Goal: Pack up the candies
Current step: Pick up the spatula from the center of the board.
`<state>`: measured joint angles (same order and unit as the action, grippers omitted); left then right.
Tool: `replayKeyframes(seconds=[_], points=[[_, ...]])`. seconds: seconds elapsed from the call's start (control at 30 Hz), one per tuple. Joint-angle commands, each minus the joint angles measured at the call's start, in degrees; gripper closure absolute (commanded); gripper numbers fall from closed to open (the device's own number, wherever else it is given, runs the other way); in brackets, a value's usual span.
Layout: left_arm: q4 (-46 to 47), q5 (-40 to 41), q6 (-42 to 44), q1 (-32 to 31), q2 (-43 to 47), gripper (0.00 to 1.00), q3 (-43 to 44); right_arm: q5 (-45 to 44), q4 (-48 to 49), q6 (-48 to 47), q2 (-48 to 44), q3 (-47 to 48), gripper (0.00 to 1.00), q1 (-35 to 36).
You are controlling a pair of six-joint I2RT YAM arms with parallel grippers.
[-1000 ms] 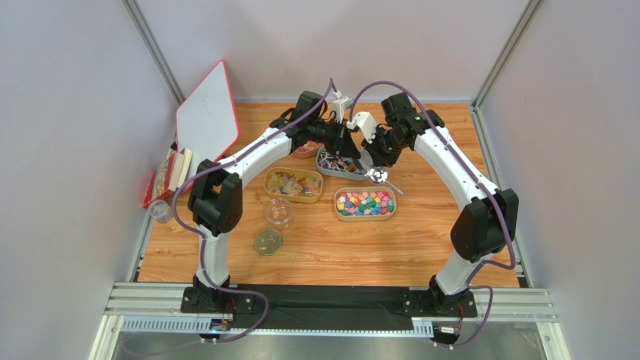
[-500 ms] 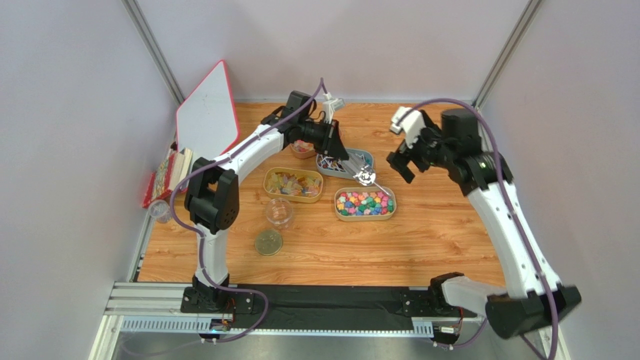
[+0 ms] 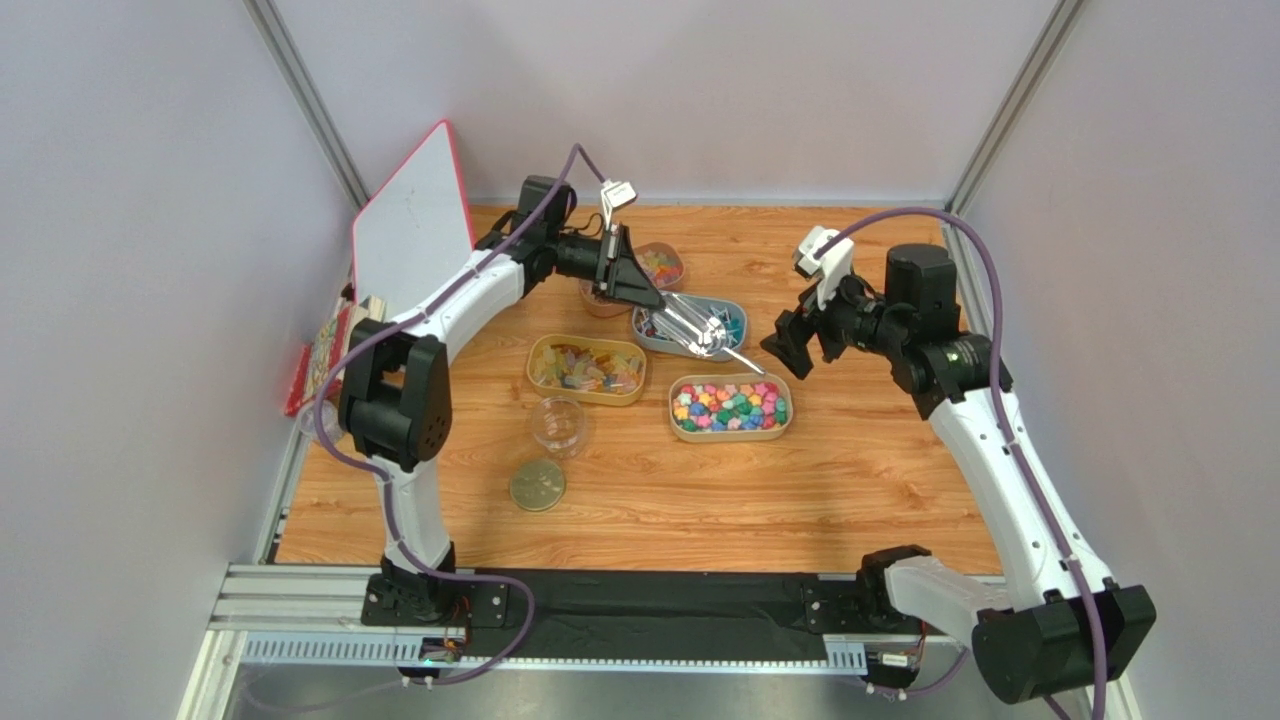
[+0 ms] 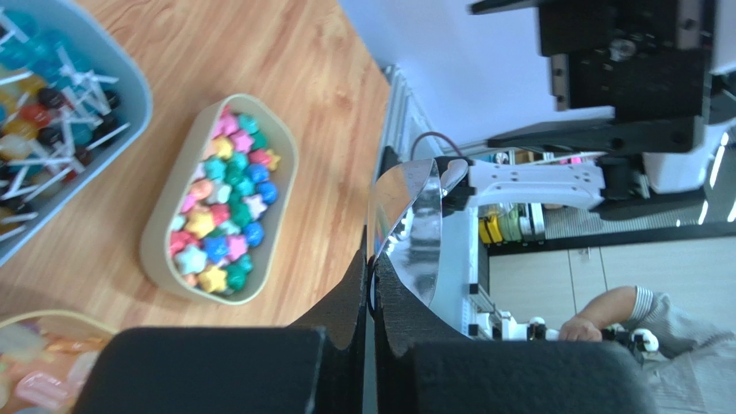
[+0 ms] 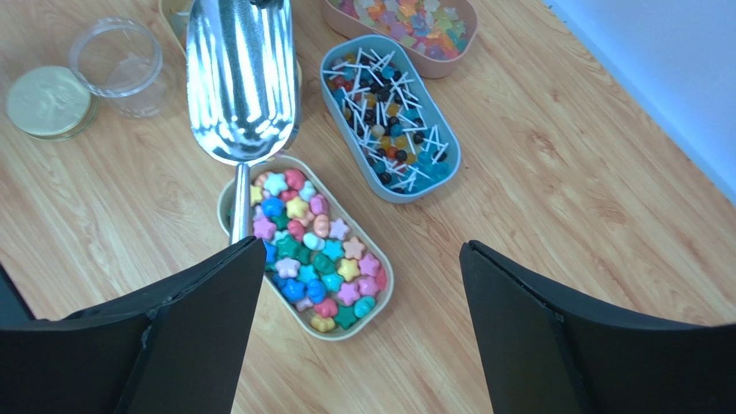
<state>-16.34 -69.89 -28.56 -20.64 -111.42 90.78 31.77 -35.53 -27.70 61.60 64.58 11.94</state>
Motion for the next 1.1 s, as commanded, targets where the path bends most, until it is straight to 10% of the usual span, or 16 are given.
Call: replayKeyframes(seconds=[0.0,0.5,1.07], points=[[7.3,-6.8,-7.2,-0.2,6.6,1.0,0.4,5.3,3.1,4.9,1.8,6.9,0.13,1.0],[8.5,-6.5,-7.8,0.1,5.3,1.0,-0.9,11.2,1.5,4.3,-1.6,5.7,0.23,4.1],[6.8,-3.9,-5.7,0.2,4.5,1.0,1.6,-4.5,6.3,0.2,-3.1,-2.3,0.35,12.5]])
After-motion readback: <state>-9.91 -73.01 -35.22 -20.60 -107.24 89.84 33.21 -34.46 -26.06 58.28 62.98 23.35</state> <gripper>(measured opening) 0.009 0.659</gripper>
